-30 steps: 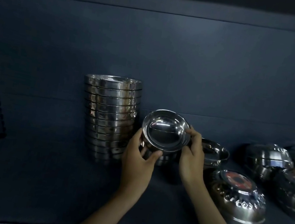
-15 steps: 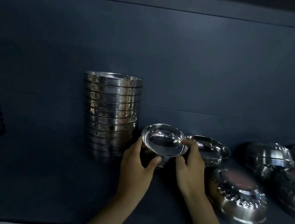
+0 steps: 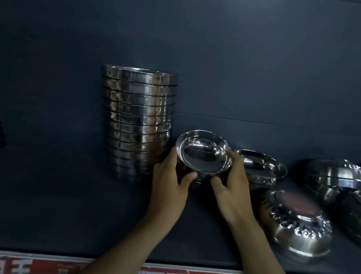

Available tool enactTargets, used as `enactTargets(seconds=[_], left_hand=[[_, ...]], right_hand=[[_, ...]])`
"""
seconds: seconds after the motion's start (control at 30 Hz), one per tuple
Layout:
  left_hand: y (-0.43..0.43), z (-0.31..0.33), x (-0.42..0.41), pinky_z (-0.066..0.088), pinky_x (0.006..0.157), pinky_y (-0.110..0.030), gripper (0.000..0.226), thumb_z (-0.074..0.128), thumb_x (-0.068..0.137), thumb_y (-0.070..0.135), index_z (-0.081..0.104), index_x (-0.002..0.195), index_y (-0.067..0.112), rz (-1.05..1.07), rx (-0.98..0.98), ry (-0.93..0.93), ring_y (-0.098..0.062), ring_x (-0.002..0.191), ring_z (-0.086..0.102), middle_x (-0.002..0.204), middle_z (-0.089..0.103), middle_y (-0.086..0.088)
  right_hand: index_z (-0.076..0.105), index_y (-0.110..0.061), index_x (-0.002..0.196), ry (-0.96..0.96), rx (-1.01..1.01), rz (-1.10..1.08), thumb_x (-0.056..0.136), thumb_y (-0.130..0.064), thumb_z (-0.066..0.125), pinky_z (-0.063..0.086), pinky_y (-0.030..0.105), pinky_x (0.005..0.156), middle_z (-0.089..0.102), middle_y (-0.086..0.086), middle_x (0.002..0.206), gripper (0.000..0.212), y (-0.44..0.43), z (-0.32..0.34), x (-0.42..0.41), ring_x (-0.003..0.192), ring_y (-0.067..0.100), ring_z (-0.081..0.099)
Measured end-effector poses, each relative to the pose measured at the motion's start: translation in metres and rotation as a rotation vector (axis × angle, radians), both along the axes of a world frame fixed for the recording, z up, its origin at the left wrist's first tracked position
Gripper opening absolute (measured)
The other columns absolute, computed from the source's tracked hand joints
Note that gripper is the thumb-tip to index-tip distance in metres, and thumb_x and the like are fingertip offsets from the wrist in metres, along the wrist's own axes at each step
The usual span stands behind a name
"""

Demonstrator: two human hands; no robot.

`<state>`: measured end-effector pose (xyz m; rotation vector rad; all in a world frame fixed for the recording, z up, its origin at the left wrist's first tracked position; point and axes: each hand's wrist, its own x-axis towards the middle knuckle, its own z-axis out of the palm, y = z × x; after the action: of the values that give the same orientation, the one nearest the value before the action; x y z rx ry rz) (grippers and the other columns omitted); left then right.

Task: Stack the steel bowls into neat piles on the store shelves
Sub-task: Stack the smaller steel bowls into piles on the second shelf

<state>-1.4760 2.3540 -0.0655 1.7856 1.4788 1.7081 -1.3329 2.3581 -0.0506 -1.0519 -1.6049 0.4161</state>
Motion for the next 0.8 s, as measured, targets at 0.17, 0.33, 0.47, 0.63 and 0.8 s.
enactTargets(seconds=[0.17, 0.33, 0.47, 0.63, 0.8], left_hand=[[0.003, -0.002, 0.0, 0.049, 0.102, -0.042, 0.066, 0.073, 0.086, 0.018, 0.044, 0.144, 0.028, 0.035, -0.026, 0.039, -0.019, 0.12, 0.051, 0.128, 0.056, -0.002], [0.003, -0.001, -0.001, 0.046, 0.104, -0.038, 0.061, 0.068, 0.09, 0.021, 0.044, 0.145, 0.021, 0.075, -0.043, 0.113, -0.02, 0.121, 0.05, 0.13, 0.058, -0.005], [-0.001, 0.001, -0.001, 0.046, 0.104, -0.037, 0.06, 0.069, 0.09, 0.022, 0.045, 0.145, 0.017, 0.104, -0.035, 0.129, -0.02, 0.122, 0.052, 0.131, 0.056, -0.003], [-0.003, 0.001, 0.0, 0.053, 0.096, -0.032, 0.052, 0.069, 0.089, 0.012, 0.051, 0.138, 0.014, 0.116, -0.019, 0.096, -0.017, 0.113, 0.057, 0.121, 0.051, 0.0], [0.002, -0.002, 0.001, 0.054, 0.095, -0.036, 0.053, 0.068, 0.089, 0.009, 0.051, 0.139, 0.014, 0.098, -0.02, 0.119, -0.017, 0.111, 0.058, 0.119, 0.052, -0.001]], right_hand=[[0.036, -0.021, 0.134, -0.019, 0.001, -0.043, 0.083, -0.002, 0.062, 0.031, -0.003, 0.09, 0.056, -0.006, 0.126, 0.06, 0.006, -0.003, 0.0, 0.115, 0.004, 0.051], [0.039, -0.017, 0.13, -0.076, 0.035, -0.088, 0.082, -0.005, 0.066, 0.031, -0.004, 0.086, 0.056, -0.006, 0.118, 0.056, 0.009, -0.007, -0.001, 0.106, 0.002, 0.05], [0.045, -0.013, 0.127, -0.113, 0.087, -0.171, 0.079, -0.007, 0.07, 0.025, -0.006, 0.087, 0.049, -0.003, 0.119, 0.054, 0.011, -0.009, 0.0, 0.105, -0.001, 0.042], [0.048, -0.01, 0.125, -0.136, 0.136, -0.222, 0.078, -0.013, 0.077, 0.028, -0.005, 0.088, 0.042, -0.003, 0.116, 0.055, 0.013, -0.012, -0.002, 0.103, -0.001, 0.039], [0.049, -0.009, 0.121, -0.154, 0.131, -0.243, 0.081, -0.014, 0.076, 0.027, -0.005, 0.086, 0.045, 0.0, 0.116, 0.048, 0.015, -0.012, -0.005, 0.101, -0.003, 0.038]])
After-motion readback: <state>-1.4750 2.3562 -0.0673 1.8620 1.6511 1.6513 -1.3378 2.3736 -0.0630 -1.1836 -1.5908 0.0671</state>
